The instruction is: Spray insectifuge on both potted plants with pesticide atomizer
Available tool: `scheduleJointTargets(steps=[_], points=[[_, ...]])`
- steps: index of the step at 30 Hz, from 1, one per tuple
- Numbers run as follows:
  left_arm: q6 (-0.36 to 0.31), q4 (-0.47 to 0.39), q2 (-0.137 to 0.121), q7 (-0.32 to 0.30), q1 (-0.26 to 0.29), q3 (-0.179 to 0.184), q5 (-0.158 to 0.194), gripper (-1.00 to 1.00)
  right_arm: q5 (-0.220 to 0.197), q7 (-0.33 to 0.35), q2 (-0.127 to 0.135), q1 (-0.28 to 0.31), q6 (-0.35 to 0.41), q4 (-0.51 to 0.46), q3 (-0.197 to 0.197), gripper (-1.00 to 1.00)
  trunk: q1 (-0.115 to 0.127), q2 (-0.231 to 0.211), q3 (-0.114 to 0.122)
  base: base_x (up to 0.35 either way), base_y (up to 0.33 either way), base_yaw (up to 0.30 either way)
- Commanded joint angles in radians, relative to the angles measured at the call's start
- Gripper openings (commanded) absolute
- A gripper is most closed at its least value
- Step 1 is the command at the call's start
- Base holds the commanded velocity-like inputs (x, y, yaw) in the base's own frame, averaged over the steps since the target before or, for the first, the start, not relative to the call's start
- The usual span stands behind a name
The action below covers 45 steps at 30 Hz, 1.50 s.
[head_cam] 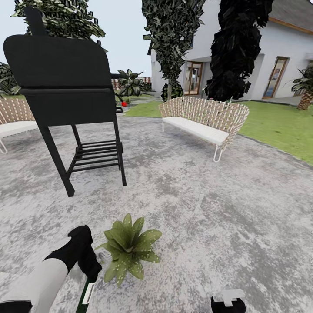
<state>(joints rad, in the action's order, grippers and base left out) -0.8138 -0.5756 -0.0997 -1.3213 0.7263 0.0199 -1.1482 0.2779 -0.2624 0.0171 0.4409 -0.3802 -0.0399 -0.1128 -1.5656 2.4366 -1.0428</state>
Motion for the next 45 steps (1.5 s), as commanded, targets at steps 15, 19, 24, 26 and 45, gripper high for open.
scheduleJointTargets(steps=[15, 19, 24, 26, 45], points=[[-0.01, 0.0, -0.032, -0.074, 0.041, 0.007, -0.014, -1.0, 0.015, -0.001, 0.001, 0.001, -0.003, 0.009, -0.004, 1.0, 0.0, 0.0, -0.001, 0.0, 0.0, -0.118], [-0.008, 0.0, -0.057, -0.073, 0.032, 0.0, -0.012, -1.0, 0.015, -0.001, 0.001, 0.001, -0.005, 0.009, -0.004, 1.0, 0.0, 0.0, -0.001, 0.0, 0.0, 0.0], [-0.009, 0.009, -0.057, -0.054, 0.03, 0.004, -0.012, -1.0, 0.015, -0.001, 0.001, 0.001, -0.003, 0.009, -0.004, 1.0, 0.0, 0.0, -0.001, -0.144, 0.074, 0.0], [-0.01, 0.013, -0.053, -0.039, 0.029, 0.002, -0.006, -1.0, 0.015, -0.001, 0.001, 0.001, -0.003, 0.009, -0.004, 1.0, 0.0, 0.0, -0.001, -0.207, 0.166, 0.0], [-0.013, -0.001, -0.046, 0.034, -0.021, -0.011, 0.005, -1.0, 0.013, -0.003, 0.0, 0.001, -0.003, 0.006, -0.005, 1.0, 0.0, 0.0, -0.001, 0.065, 0.09, -0.026]])
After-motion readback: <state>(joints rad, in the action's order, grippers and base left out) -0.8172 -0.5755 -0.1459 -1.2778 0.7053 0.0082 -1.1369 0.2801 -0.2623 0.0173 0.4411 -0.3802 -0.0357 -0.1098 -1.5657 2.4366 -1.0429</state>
